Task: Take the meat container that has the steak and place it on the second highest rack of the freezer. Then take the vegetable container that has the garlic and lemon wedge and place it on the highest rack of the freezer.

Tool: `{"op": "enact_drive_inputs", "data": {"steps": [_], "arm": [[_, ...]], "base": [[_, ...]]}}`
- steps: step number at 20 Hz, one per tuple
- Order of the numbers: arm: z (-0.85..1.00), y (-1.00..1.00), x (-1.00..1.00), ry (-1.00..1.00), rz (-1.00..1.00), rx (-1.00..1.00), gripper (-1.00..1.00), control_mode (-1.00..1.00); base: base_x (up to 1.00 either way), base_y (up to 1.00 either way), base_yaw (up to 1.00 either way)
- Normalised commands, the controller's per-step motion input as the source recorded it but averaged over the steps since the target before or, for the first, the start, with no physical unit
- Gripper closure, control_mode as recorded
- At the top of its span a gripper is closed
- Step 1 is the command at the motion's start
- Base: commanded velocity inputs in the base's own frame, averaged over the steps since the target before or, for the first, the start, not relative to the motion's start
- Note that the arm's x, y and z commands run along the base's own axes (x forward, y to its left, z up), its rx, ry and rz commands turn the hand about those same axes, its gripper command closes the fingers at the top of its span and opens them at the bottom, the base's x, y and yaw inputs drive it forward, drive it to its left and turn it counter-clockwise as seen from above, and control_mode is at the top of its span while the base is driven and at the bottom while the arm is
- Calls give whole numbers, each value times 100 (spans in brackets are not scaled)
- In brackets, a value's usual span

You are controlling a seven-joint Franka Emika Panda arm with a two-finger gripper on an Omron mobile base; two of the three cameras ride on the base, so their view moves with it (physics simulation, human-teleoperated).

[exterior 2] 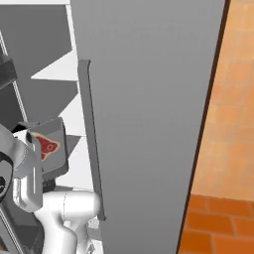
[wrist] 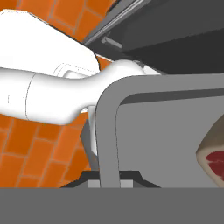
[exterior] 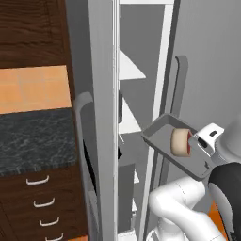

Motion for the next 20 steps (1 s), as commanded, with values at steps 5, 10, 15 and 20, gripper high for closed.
{"op": "enact_drive_inputs", "data": {"steps": [5, 10, 15, 20], "arm": [[0, 0, 0, 0, 0, 0, 100, 100], [0, -22, 0, -8, 18, 7, 100, -100], [14, -8, 19, -14, 19, 8, 100, -100], [4, 58, 84, -3, -29, 0, 100, -100]], "base": [[13, -30, 60], [6, -32, 30], [0, 0, 0], [0, 0, 0]]}}
